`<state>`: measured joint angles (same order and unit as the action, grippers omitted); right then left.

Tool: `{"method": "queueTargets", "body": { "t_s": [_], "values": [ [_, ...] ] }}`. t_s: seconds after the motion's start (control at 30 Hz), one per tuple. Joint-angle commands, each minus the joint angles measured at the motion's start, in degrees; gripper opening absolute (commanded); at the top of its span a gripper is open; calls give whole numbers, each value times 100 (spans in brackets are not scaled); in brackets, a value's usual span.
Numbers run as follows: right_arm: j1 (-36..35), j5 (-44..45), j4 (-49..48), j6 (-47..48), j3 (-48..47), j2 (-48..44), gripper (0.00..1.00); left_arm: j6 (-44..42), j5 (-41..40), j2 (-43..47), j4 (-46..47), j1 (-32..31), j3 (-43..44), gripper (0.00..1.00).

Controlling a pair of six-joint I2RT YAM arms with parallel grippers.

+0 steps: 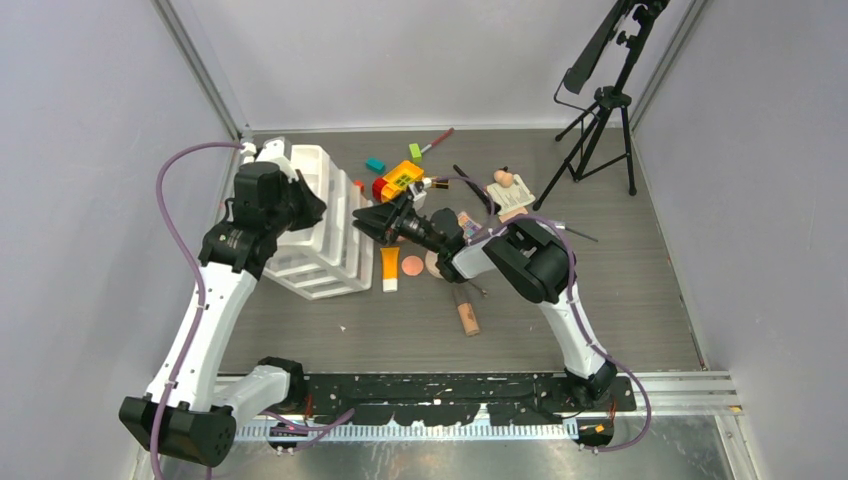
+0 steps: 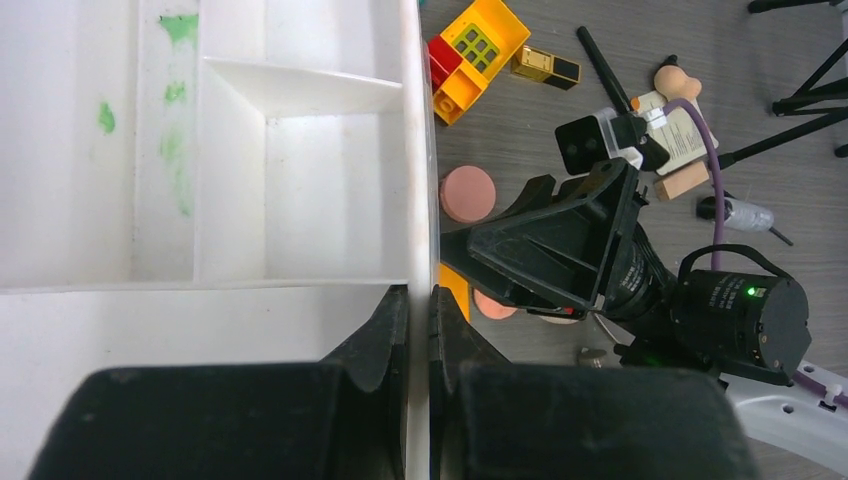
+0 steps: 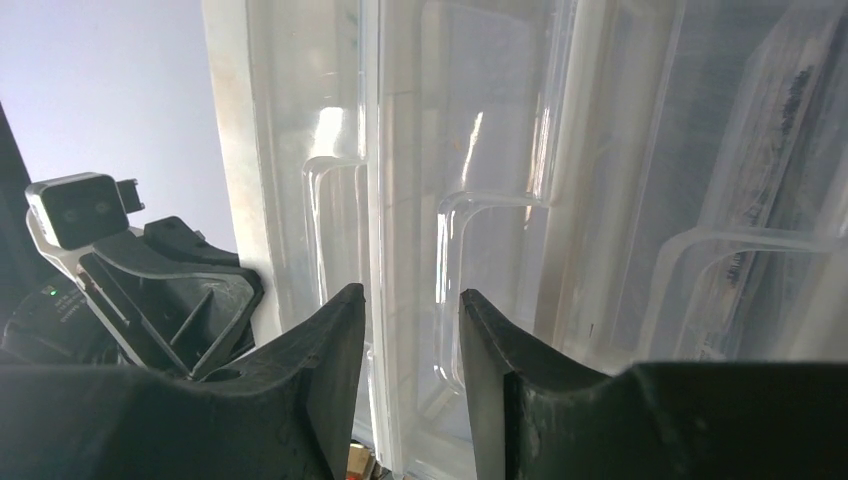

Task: Organize the makeup
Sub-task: Open the drawer in the storage box.

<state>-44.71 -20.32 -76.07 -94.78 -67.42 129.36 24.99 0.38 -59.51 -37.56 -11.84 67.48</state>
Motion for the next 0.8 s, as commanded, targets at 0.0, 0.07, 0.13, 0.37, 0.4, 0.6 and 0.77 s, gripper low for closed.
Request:
{"method": "queueTargets", "body": {
  "t_s": [0.0, 0.07, 0.13, 0.37, 0.4, 0.6, 0.77],
  "values": [
    [130, 174, -646, -34, 114, -436, 45, -295, -390, 114, 586, 4, 134, 0],
    [138, 164, -646, -32, 137, -461, 45, -310, -407, 104, 576, 6, 105, 0],
    [138, 147, -646, 4, 158, -491, 45, -303, -417, 106, 584, 5, 55, 0],
    [163, 157, -399, 76, 197, -441, 45, -293, -404, 103, 614, 6, 83, 0],
    [151, 159, -263, 141, 199, -433, 46, -281, -399, 98, 616, 6, 108, 0],
    [107, 179, -2, 241, 168, -290, 58, -235, -327, 88, 645, 6, 172, 0],
    [18, 86, -62, 192, -31, -195, 58, -173, -263, 48, 701, 1, 143, 0]
  ]
}}
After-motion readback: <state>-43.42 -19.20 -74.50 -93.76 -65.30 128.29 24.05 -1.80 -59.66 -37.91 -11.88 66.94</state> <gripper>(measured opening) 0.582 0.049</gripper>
